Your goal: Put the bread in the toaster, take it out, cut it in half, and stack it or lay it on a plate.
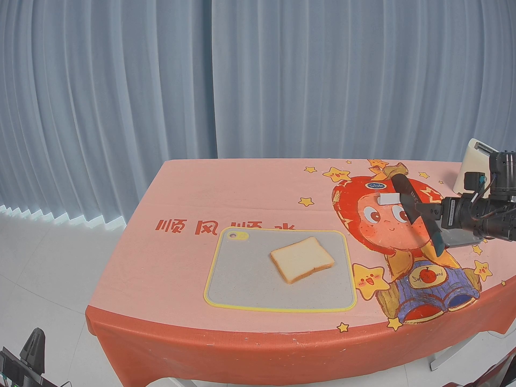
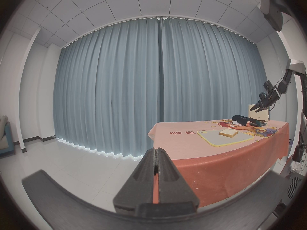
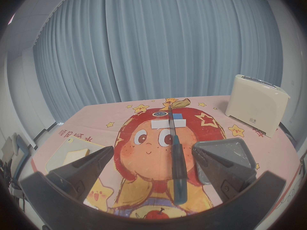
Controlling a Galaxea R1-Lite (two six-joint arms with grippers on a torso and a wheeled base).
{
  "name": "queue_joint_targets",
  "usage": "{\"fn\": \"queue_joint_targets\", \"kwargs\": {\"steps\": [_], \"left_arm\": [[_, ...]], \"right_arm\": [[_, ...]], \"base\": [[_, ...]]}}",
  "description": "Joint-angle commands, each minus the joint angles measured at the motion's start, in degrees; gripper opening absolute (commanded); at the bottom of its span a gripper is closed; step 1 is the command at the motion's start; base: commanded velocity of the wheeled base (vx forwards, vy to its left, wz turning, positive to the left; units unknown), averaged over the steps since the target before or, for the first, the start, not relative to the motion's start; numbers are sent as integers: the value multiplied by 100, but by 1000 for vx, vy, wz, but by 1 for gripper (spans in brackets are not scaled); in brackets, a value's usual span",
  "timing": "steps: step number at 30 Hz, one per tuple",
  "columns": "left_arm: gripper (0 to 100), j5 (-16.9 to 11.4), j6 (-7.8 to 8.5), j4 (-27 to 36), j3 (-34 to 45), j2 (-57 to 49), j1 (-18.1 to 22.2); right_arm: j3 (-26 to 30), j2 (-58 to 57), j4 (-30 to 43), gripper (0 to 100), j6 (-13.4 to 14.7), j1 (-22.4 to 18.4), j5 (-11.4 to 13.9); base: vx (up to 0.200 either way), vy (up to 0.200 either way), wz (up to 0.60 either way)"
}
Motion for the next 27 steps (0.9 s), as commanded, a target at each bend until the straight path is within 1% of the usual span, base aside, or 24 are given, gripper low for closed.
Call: {"fn": "queue_joint_targets", "kwargs": {"steps": [1, 5, 8, 12, 19, 27], "left_arm": [[0, 4, -10, -1, 101, -93, 0], [0, 4, -1, -1, 101, -93, 0], [0, 4, -10, -1, 101, -93, 0], [0, 4, -10, -1, 101, -93, 0], [0, 4, -10, -1, 101, -93, 0], [0, 4, -1, -1, 101, -93, 0]], "right_arm": [[-61, 584, -250, 100, -31, -80, 6], [-105, 804, -346, 100, -31, -194, -2], [-105, 953, -355, 100, -110, -344, 6], [-114, 1050, -364, 100, -145, -440, 6], [-149, 1305, -382, 100, -154, -432, 33], [-175, 1639, -821, 100, -154, -405, 33]], "base": [[0, 0, 0], [0, 0, 0], [0, 0, 0], [0, 0, 0], [0, 0, 0], [0, 0, 0]]}}
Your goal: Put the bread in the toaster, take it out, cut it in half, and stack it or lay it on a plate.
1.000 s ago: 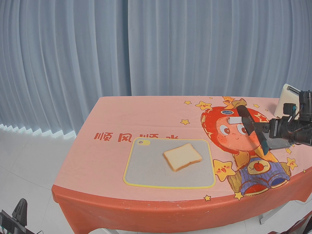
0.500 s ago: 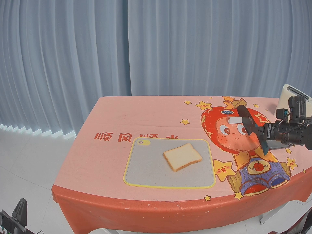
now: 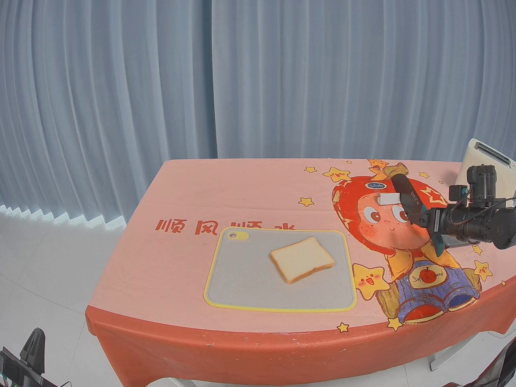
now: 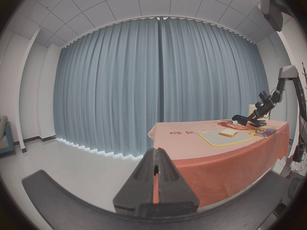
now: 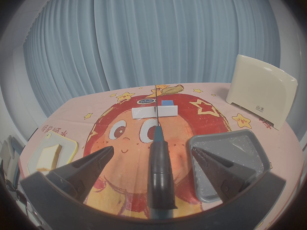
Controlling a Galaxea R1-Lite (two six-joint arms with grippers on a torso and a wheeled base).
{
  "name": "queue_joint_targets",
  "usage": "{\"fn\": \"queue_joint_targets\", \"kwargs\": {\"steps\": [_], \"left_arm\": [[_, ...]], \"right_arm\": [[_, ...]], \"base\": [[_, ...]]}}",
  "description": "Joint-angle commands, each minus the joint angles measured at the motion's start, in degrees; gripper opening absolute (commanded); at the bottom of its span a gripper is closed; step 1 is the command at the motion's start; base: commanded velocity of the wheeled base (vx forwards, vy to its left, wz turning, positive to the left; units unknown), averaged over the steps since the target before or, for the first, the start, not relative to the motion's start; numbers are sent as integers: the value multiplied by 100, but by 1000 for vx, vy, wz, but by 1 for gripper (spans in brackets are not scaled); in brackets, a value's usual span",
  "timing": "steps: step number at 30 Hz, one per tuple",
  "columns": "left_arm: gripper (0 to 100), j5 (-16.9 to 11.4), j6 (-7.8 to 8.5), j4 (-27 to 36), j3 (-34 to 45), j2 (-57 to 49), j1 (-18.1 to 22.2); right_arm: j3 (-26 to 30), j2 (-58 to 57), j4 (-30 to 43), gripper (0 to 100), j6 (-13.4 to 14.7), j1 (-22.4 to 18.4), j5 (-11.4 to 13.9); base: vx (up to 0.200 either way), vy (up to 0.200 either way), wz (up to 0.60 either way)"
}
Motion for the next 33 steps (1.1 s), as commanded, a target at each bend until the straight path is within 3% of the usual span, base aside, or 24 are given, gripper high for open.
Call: {"fn": "queue_joint_targets", "kwargs": {"steps": [1, 8, 9, 29, 33], "left_arm": [[0, 2, 4, -1, 101, -93, 0], [0, 2, -5, -1, 101, -93, 0], [0, 2, -5, -1, 101, -93, 0], [0, 2, -5, -1, 101, -93, 0], [0, 2, -14, -10, 101, -93, 0]], "right_arm": [[-25, 221, -41, 100, -1, 30, 3], [-25, 300, -85, 100, 8, 39, 3], [-17, 292, -85, 0, 8, 30, 3], [-105, -517, -50, 0, 61, 57, 12], [-34, -1044, 30, 0, 8, 276, 3]], "base": [[0, 0, 0], [0, 0, 0], [0, 0, 0], [0, 0, 0], [0, 0, 0]]}}
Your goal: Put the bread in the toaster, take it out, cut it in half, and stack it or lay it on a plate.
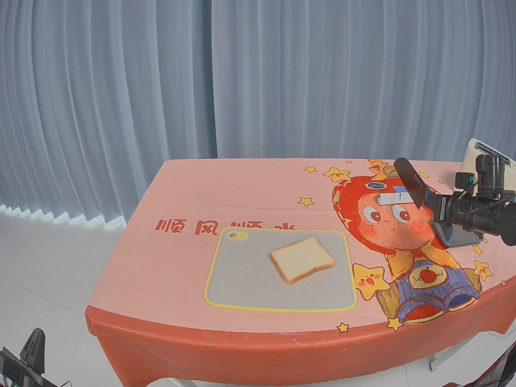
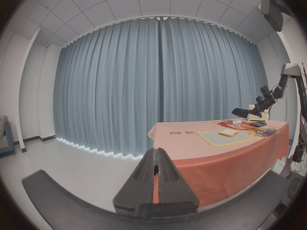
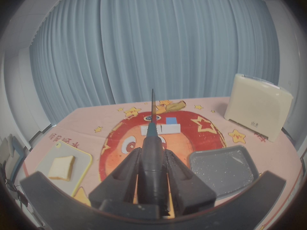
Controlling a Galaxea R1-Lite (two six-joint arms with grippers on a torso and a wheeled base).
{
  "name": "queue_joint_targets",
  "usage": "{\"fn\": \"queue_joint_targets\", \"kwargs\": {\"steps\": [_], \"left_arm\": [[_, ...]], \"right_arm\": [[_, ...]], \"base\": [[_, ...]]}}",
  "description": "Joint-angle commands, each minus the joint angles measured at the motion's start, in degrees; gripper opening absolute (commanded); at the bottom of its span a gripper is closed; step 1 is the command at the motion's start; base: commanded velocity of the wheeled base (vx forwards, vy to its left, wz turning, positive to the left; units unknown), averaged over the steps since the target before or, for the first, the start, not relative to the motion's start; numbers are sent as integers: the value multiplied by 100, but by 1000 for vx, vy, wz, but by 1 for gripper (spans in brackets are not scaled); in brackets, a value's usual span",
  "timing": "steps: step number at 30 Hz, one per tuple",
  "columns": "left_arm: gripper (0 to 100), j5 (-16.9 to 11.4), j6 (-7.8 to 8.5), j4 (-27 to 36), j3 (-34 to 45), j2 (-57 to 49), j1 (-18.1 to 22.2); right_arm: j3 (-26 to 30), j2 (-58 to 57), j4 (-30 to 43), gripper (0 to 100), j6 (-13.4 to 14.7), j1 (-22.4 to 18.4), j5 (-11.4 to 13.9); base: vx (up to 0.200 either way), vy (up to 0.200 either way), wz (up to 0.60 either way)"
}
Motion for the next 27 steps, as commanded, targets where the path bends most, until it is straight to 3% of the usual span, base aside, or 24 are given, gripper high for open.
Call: {"fn": "queue_joint_targets", "kwargs": {"steps": [1, 8, 9, 16, 19, 27], "left_arm": [[0, 4, -8, -10, 101, -93, 0], [0, -5, -16, -10, 101, -93, 0], [0, -5, -8, -10, 101, -93, 0], [0, -5, -16, -10, 101, -93, -9], [0, -5, -16, -10, 101, -93, 0], [0, 4, -8, -10, 101, -93, 0]], "right_arm": [[65, -689, 45, 0, -38, 235, -3], [91, -1278, 494, 0, -47, 745, -64], [144, -1445, 713, 0, -47, 973, -73], [346, -1656, 792, 0, -47, 1632, -134], [381, -1744, 775, 0, -38, 2089, -381], [452, -1762, 792, 0, -21, 2731, -565]], "base": [[0, 0, 0], [0, 0, 0], [0, 0, 0], [0, 0, 0], [0, 0, 0], [0, 0, 0]]}}
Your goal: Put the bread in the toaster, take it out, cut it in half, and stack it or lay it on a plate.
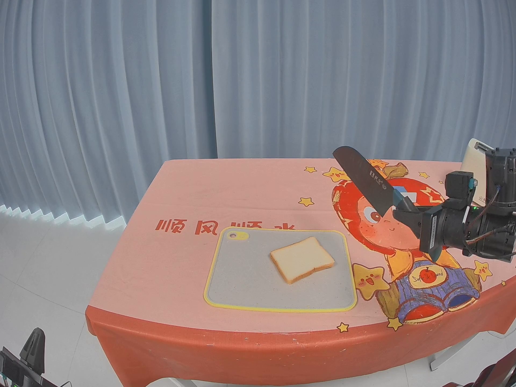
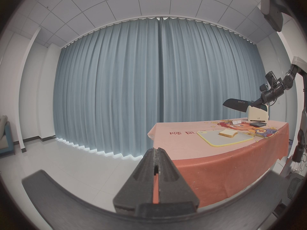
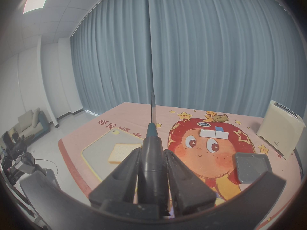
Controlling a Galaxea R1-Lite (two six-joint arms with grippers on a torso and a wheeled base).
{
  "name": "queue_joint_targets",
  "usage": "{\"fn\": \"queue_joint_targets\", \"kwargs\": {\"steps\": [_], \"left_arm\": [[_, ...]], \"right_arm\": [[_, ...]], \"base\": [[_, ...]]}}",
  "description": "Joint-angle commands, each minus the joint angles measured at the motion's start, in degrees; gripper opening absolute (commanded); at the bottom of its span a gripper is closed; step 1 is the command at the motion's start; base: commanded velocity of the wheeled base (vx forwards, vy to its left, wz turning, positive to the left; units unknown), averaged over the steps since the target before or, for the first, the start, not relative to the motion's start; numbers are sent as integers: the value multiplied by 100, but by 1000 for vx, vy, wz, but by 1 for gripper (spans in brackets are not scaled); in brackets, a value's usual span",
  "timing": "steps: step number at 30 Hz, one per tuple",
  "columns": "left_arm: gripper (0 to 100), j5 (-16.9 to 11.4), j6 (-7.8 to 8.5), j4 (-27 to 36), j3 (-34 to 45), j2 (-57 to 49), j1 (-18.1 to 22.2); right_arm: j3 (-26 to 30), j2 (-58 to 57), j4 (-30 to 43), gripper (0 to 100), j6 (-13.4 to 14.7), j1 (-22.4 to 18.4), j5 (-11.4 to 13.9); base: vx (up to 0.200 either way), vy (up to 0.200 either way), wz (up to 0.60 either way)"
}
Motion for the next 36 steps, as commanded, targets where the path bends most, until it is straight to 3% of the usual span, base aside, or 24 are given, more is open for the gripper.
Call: {"fn": "queue_joint_targets", "kwargs": {"steps": [1, 13, 17, 20, 23, 26, 27, 31, 35, 36], "left_arm": [[0, -2, -16, -4, 101, -93, 0], [0, -55, -8, -13, 101, -93, 0], [0, -46, -139, -822, -329, -40, -9], [0, -64, -166, -1032, -646, 575, -158], [0, -152, -175, -1041, -883, 1068, -571], [0, -380, -192, -1024, -1200, 1358, -747], [0, -609, -236, -989, -1454, 1656, -835], [0, -881, -465, -1059, -1806, 2430, -976], [0, -1408, -535, -1068, -2026, 3151, -1055], [0, -1672, -588, -1094, -2122, 3379, -1063]], "right_arm": [[62, -56, 16, 0, -1, 255, -52], [422, -3, -81, 0, 25, 739, -96], [466, 6, -81, 0, 25, 800, -157], [440, 14, -81, 0, 25, 800, -157], [466, 23, -72, 0, 25, 888, -166], [484, 23, -81, 0, 34, 915, -210], [484, 23, -81, 0, 25, 915, -236], [466, 23, -72, 0, 25, 923, -245], [457, 111, -81, 0, 25, 1020, -236], [431, 129, -90, 0, 25, 1046, -236]], "base": [[0, 0, 0], [0, 0, 0], [0, 0, 0], [0, 0, 0], [0, 0, 0], [0, 0, 0], [0, 0, 0], [0, 0, 0], [0, 0, 0], [0, 0, 0]]}}
